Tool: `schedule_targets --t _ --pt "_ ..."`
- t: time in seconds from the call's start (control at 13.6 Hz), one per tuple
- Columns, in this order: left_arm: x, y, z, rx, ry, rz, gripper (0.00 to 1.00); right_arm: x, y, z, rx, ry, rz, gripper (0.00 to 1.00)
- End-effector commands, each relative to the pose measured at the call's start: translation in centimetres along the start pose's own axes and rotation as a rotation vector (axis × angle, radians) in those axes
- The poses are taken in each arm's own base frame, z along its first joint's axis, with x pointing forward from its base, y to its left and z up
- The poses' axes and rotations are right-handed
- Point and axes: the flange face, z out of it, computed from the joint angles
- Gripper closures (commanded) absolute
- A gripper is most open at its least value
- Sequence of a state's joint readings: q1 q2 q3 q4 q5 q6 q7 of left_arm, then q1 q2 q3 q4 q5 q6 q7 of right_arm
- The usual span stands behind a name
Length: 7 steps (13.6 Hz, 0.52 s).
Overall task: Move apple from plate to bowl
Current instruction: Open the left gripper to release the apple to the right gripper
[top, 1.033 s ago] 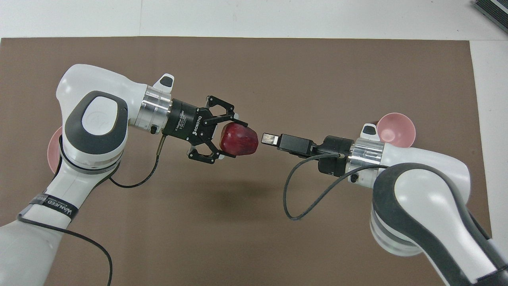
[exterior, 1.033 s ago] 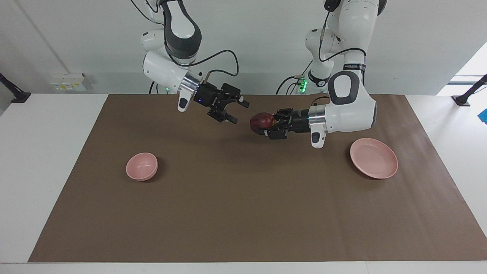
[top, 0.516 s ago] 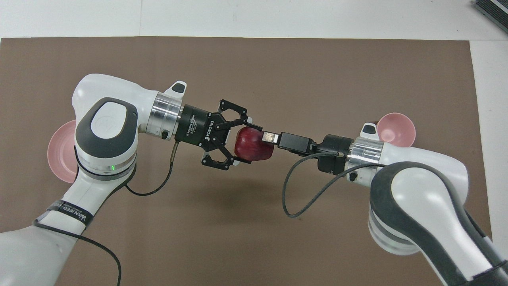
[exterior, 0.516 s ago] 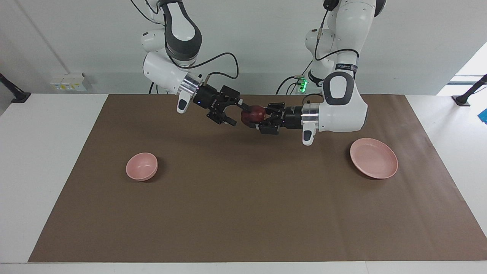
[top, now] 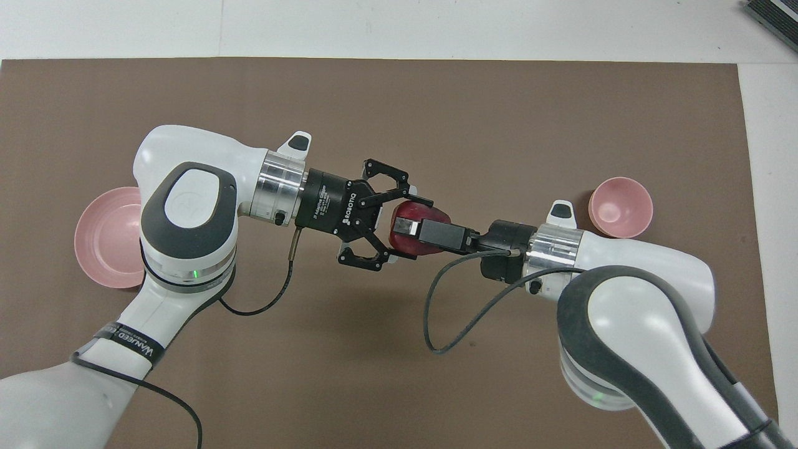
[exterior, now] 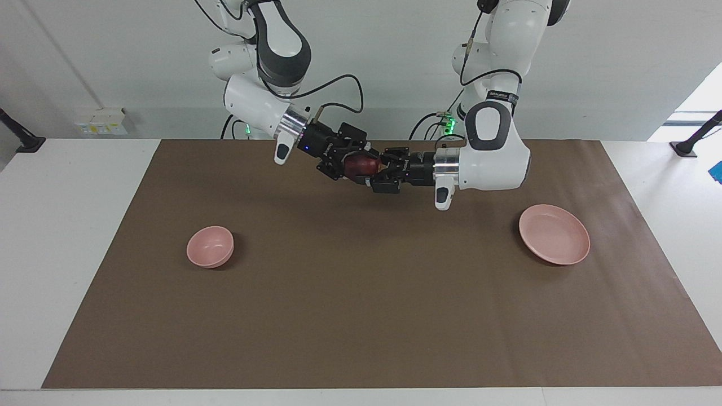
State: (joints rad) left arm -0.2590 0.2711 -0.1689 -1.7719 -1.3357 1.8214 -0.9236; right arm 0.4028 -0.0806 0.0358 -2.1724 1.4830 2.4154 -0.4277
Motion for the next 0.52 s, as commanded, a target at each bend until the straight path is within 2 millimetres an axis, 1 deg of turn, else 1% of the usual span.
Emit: schedule_targets --t 0.0,0.44 --pt "-0.86 -0.59 0.51 -0.024 0.002 -0.013 1.00 -0.37 -0.32 0.17 0.012 0.012 0.027 0.00" --pt "-0.89 -0.64 0.52 -0.023 0.002 -0.013 1.00 -0.28 -0.40 0.02 0.025 -0.004 0.041 0.00"
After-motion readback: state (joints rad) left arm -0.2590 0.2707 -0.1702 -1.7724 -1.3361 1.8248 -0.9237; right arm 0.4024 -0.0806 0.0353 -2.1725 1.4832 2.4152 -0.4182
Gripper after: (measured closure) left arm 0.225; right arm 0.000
